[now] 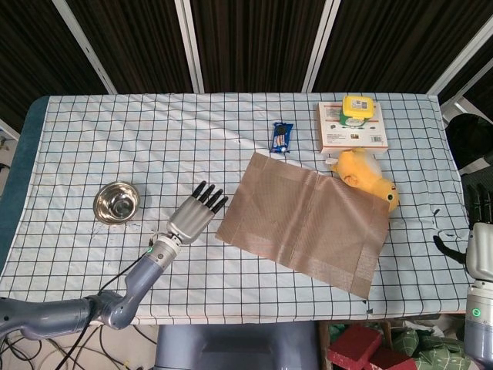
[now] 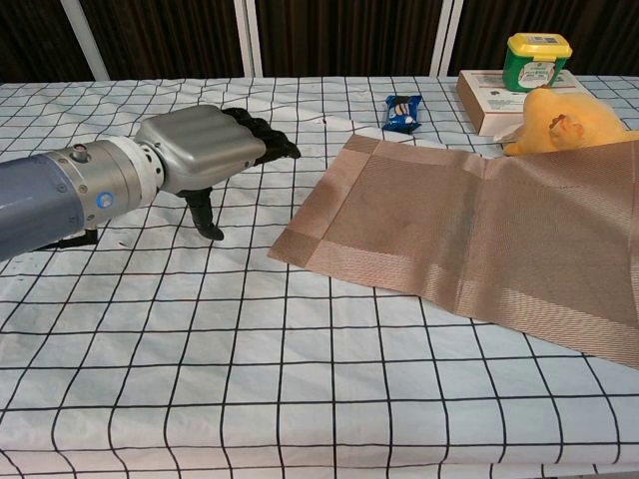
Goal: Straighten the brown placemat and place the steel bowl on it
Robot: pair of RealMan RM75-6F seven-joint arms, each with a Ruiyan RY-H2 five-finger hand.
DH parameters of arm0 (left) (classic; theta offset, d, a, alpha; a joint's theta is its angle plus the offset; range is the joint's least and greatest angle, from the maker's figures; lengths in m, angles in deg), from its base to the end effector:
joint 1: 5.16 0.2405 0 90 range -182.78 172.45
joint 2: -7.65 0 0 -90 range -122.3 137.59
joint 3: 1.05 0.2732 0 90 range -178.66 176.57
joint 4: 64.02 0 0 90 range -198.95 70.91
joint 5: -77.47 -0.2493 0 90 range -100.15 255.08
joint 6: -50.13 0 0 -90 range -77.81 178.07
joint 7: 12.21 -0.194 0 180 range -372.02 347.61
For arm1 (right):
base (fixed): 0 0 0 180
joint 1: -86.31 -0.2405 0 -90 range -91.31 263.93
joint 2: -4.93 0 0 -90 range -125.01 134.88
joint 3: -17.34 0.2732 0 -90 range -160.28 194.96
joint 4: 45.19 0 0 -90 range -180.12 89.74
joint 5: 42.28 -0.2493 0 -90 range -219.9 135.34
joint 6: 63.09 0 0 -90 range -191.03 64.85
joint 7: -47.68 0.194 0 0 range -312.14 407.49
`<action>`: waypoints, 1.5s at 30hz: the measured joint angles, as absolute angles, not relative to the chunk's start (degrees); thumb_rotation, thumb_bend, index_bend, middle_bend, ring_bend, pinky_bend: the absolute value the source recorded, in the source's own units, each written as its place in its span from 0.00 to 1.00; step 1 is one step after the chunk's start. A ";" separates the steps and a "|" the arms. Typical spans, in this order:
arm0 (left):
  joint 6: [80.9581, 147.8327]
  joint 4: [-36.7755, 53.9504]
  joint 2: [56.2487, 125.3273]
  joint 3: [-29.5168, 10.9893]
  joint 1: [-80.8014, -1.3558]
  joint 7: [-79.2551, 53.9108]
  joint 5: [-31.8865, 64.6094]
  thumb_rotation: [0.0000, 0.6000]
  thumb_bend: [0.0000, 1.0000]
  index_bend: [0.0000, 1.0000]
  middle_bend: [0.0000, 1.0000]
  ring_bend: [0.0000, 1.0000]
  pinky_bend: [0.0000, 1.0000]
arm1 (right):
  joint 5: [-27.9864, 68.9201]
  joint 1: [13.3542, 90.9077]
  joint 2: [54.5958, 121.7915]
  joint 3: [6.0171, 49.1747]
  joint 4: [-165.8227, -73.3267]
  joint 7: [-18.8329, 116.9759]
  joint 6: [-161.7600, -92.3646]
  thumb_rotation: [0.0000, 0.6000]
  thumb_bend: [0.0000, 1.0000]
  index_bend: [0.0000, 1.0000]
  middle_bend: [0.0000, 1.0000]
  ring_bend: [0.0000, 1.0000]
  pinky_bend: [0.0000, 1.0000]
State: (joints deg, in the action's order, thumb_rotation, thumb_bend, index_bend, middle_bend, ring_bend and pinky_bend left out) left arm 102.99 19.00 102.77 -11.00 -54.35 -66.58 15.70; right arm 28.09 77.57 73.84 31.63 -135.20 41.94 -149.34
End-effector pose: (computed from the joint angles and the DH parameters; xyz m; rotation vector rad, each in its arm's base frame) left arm -0.0871 0.4000 -0.1190 -2.0927 -0.3193 -0.6512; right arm -0.3495 -0.2979 0.1673 1.0684 -0.8190 0.9223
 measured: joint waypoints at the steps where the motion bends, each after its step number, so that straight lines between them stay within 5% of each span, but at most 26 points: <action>1: 103.04 18.42 103.20 -11.00 -54.67 -66.75 15.85 1.00 0.05 0.02 0.05 0.00 0.07 | 28.11 77.57 73.79 31.63 -135.22 42.14 -149.23 1.00 0.11 0.00 0.00 0.00 0.16; 24: 102.68 8.23 112.71 -9.93 -59.73 -65.34 17.07 1.00 0.05 0.01 0.05 0.00 0.07 | 27.20 77.62 73.49 32.23 -135.24 43.85 -147.66 1.00 0.11 0.00 0.00 0.00 0.16; 45: 103.33 5.86 114.74 -9.56 -61.21 -59.50 12.25 1.00 0.17 0.08 0.08 0.00 0.07 | 26.42 77.52 73.28 32.45 -136.11 44.21 -146.53 1.00 0.11 0.00 0.00 0.00 0.16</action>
